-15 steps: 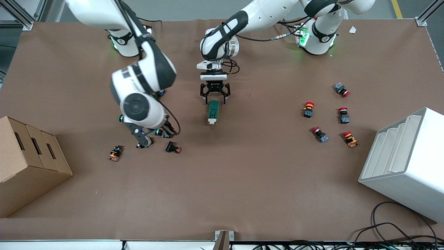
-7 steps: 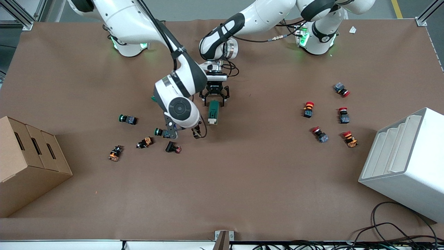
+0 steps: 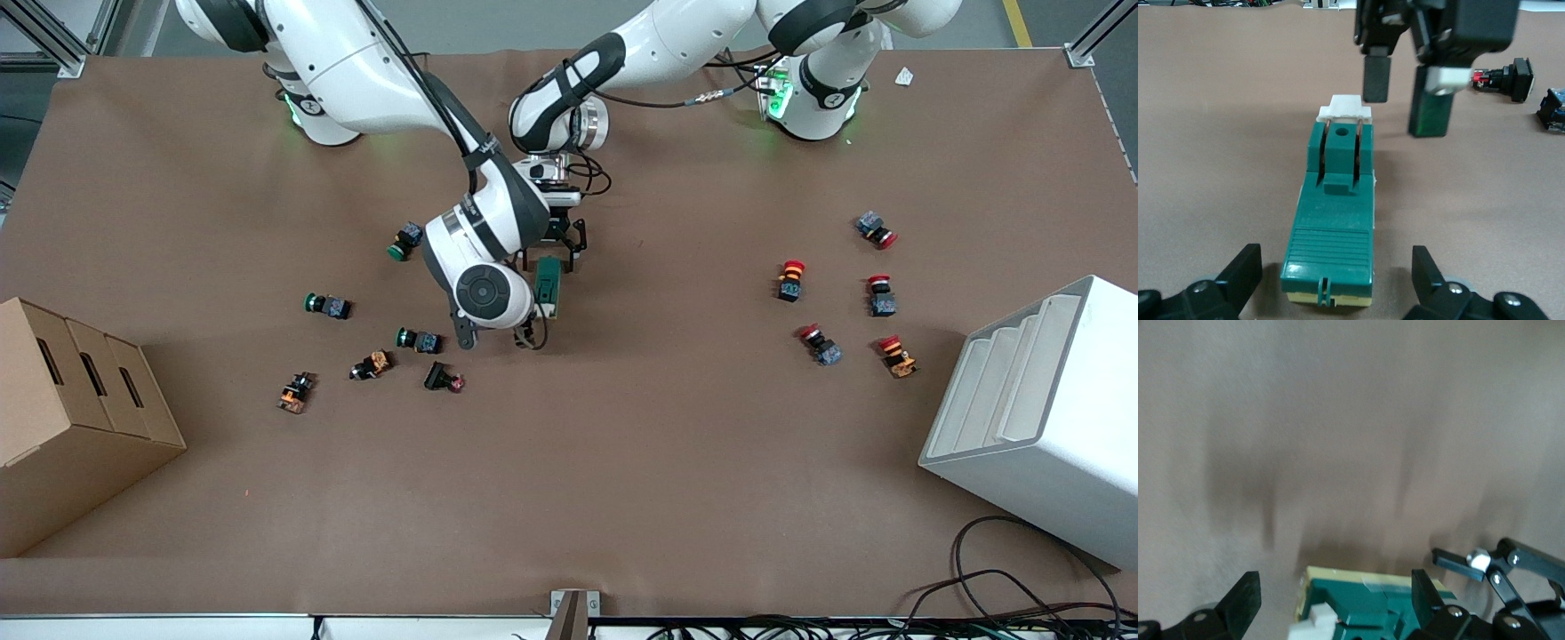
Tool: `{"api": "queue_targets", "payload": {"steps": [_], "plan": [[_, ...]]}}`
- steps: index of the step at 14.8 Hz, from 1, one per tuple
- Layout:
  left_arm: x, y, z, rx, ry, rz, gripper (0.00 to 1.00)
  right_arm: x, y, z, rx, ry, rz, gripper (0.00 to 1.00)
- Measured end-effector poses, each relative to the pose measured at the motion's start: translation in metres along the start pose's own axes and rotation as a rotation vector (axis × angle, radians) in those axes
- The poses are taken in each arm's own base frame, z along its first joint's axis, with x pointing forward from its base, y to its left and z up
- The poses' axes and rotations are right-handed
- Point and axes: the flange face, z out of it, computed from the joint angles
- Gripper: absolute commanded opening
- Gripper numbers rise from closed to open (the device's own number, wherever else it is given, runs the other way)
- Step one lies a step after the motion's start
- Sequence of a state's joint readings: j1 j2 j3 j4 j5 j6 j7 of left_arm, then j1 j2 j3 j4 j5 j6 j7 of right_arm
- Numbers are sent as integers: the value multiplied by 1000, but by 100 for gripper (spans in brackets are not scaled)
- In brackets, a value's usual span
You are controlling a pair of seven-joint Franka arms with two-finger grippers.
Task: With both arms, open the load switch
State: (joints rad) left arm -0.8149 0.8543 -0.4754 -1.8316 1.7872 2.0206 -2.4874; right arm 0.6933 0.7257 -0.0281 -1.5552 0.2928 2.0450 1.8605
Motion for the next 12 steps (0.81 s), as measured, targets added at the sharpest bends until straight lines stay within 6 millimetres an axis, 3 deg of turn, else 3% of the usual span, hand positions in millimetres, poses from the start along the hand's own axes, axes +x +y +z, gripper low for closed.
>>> {"api": "queue_targets", "payload": {"steps": [5, 12], "plan": [[0, 0, 0, 0, 0, 0, 98, -21, 10, 4, -8, -4, -15, 100], [0, 0, 0, 0, 0, 0, 98, -34, 21, -10, -109, -5, -27, 100]]}}
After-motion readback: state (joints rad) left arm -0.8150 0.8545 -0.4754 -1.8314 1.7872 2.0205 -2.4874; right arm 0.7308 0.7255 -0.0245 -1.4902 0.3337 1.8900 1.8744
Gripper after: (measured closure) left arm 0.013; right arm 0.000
